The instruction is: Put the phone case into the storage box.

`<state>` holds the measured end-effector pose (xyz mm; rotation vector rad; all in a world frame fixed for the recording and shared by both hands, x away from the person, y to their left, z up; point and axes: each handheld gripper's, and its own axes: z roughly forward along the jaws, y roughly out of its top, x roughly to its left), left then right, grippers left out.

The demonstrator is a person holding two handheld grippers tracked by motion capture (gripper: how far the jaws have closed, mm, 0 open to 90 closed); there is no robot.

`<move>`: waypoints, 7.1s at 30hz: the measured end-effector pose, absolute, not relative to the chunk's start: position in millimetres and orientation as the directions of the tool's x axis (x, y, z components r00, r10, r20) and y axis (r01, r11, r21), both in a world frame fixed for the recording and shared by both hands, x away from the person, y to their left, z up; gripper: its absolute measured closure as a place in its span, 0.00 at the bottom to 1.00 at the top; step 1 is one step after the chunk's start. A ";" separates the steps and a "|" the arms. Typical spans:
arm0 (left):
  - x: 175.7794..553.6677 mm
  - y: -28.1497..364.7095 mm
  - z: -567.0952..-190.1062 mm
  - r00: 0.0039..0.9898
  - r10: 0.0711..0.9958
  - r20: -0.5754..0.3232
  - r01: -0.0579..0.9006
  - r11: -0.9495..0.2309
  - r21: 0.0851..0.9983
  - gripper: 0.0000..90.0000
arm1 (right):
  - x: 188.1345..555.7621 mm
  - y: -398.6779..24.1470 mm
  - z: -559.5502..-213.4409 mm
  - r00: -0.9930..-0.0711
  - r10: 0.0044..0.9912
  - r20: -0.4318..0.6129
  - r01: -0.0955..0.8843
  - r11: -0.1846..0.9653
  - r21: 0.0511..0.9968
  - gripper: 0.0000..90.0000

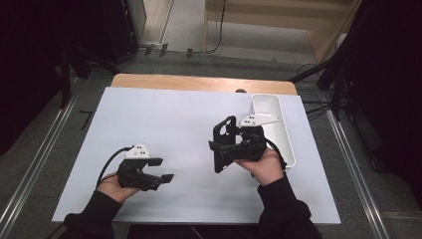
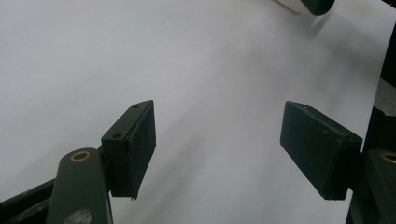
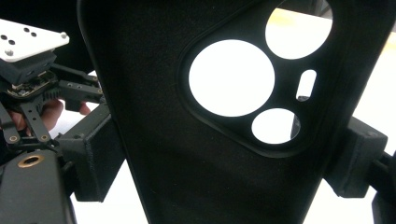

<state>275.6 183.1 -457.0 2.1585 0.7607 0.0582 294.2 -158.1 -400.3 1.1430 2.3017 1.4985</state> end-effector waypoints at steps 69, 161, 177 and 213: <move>263.8 207.4 -463.6 0.762 0.592 -0.263 0.567 -0.413 0.713 0.30 | 314.5 -259.7 -351.8 -0.376 0.896 0.236 0.524 -0.004 0.852 0.13; 265.4 209.9 -460.3 0.757 0.604 -0.249 0.558 -0.399 0.727 0.30 | 475.8 -271.7 -387.8 -0.114 0.981 0.159 0.529 -0.076 0.845 0.13; 267.1 211.0 -459.2 0.759 0.602 -0.248 0.555 -0.400 0.729 0.30 | 476.5 -272.5 -410.7 -0.105 0.980 0.170 0.521 -0.091 0.849 0.13; 268.2 213.8 -458.3 0.755 0.608 -0.246 0.559 -0.400 0.727 0.30 | 472.2 -268.8 -445.0 -0.087 0.980 0.177 0.556 -0.100 0.825 0.12</move>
